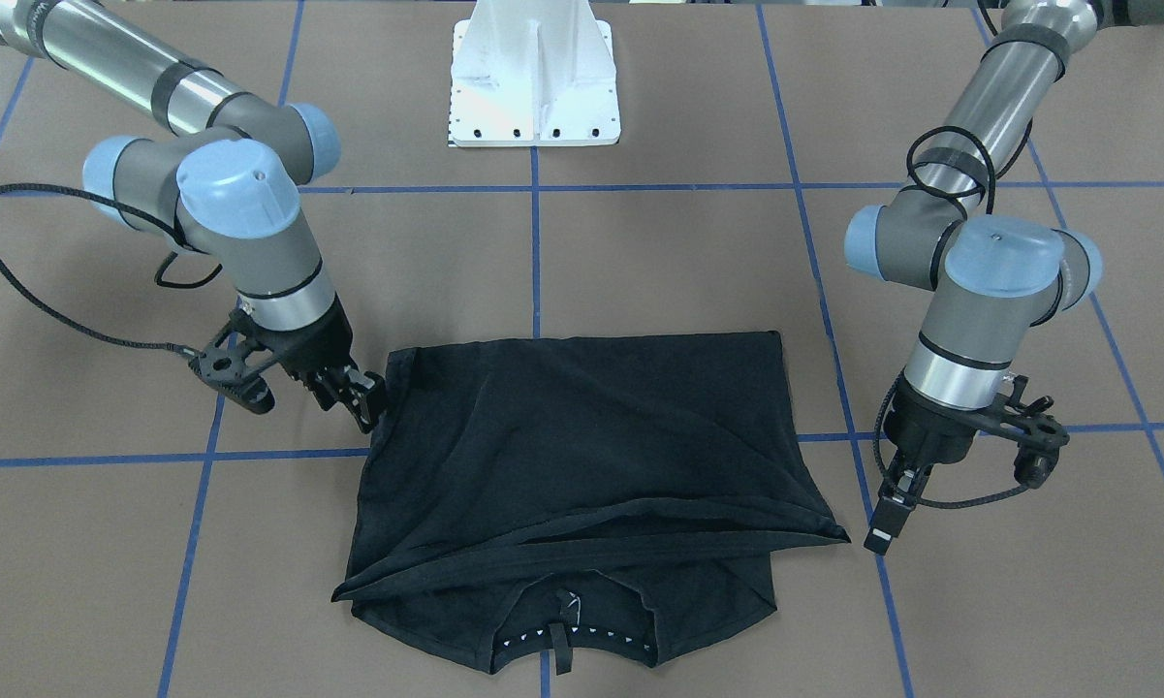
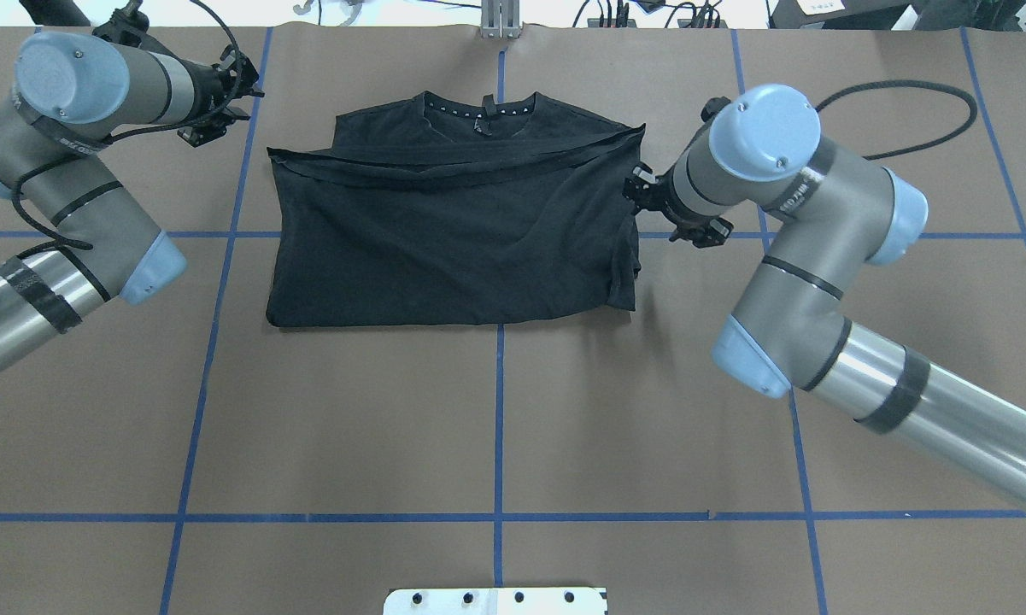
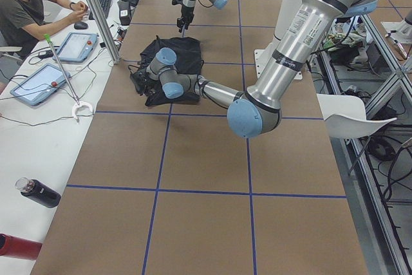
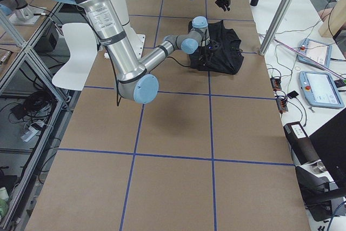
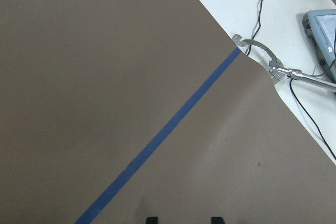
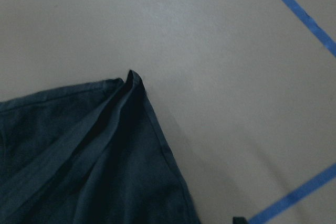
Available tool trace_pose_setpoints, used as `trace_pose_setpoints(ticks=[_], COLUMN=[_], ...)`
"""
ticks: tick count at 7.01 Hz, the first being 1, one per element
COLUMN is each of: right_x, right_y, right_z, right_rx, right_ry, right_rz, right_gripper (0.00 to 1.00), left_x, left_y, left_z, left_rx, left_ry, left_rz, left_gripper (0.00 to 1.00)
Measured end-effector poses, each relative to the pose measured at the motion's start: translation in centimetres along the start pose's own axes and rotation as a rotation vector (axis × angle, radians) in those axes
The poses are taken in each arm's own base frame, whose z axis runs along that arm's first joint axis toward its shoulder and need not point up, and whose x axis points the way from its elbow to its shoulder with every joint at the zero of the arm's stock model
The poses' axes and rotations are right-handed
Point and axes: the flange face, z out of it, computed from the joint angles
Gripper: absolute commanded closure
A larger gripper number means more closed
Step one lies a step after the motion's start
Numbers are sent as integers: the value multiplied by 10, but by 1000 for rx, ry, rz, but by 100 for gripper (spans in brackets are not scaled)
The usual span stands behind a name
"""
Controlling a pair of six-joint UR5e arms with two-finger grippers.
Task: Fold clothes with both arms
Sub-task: 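Move the right gripper down the shirt's side edge while the left lifts away, then grasp the folded shirt's near corner with the right gripper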
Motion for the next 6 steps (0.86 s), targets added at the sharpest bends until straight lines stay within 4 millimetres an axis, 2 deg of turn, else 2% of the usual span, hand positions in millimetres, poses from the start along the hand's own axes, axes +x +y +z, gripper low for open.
trace_pose_setpoints(ticks=[1,2,3,5,6], right_x=[16,23,27,29,30], right_y=[30,57,74,89,92], right_z=[-5,1,7,18,25], right_rx=[-4,16,34,41,41], right_ry=[-11,-12,-11,-1,9], right_rz=[8,0,-11,-21,-26], right_gripper=[30,30,31,32,37], left_x=[-1,-1,-1,6,8], left_y=[0,0,1,4,5], left_z=[-3,-7,-11,-19,-21], left_rx=[0,0,-1,25,36], left_ry=[5,12,21,54,63], left_rz=[1,2,4,8,10], left_gripper=[55,55,55,55,55])
